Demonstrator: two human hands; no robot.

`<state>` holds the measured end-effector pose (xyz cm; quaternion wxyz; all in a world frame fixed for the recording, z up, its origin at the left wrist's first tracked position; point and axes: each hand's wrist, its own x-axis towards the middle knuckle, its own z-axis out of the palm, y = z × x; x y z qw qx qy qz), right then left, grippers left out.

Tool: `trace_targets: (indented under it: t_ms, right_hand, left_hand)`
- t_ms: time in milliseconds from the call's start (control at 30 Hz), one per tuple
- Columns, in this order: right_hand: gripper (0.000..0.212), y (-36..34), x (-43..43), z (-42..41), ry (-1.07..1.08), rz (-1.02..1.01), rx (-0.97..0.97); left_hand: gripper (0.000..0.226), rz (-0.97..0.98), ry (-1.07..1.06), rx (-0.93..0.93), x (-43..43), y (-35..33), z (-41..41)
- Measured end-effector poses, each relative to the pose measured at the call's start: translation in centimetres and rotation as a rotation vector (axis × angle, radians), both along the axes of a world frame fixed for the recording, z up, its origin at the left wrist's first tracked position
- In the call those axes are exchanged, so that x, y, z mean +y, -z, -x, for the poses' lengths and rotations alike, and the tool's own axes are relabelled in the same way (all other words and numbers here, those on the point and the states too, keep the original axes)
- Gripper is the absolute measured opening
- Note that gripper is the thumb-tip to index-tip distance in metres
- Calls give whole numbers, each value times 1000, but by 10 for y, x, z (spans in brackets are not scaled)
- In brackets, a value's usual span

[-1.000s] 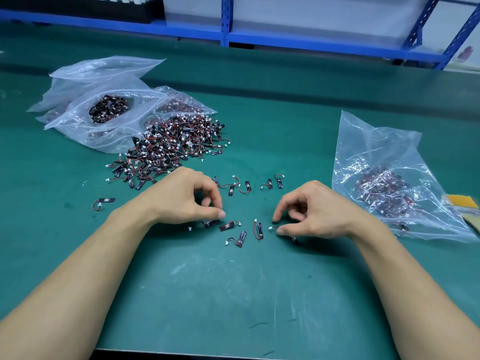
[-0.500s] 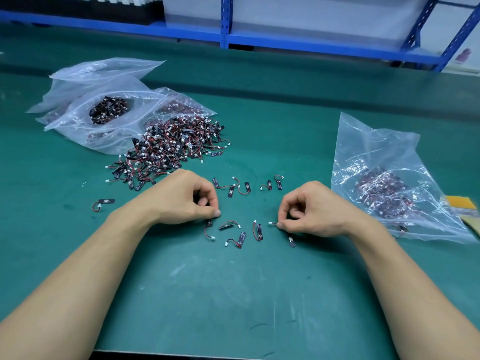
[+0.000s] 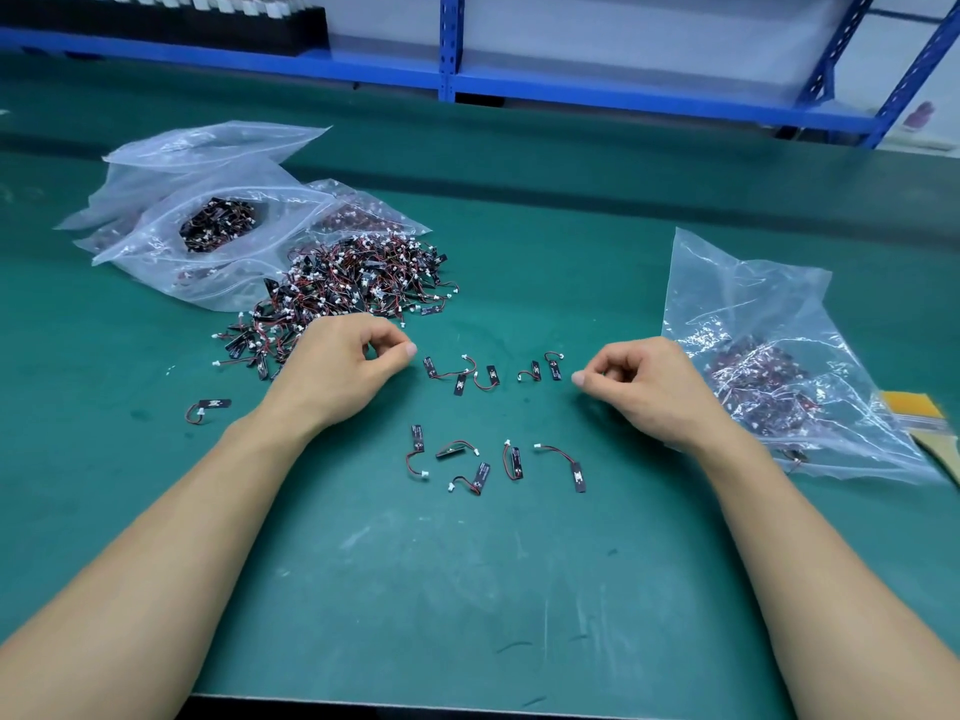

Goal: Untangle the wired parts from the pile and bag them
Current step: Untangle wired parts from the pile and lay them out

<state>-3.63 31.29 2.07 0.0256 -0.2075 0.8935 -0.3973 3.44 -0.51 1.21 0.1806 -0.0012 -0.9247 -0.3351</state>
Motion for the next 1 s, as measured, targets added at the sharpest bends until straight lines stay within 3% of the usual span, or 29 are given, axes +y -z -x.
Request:
trace_targets:
  t_ms: [100,233,467,833,1000]
  right_hand:
    - [18,3,0,3,41,0,-1]
    - [14,5,0,6,57,-12,17]
    - [9,5,-1,5,32,-27,20]
    - [11,5,-1,5,32,-33,5]
    - [11,6,-1,5,34,-36,3]
  left_hand:
    - [8,-4,-42,16,-1,2,2]
    - [19,61,82,14,0,2,3]
    - [14,121,183,-75,3,1,2]
    - [6,153,138,-60,2,0,1]
    - [15,162,49,-80,2,2,2]
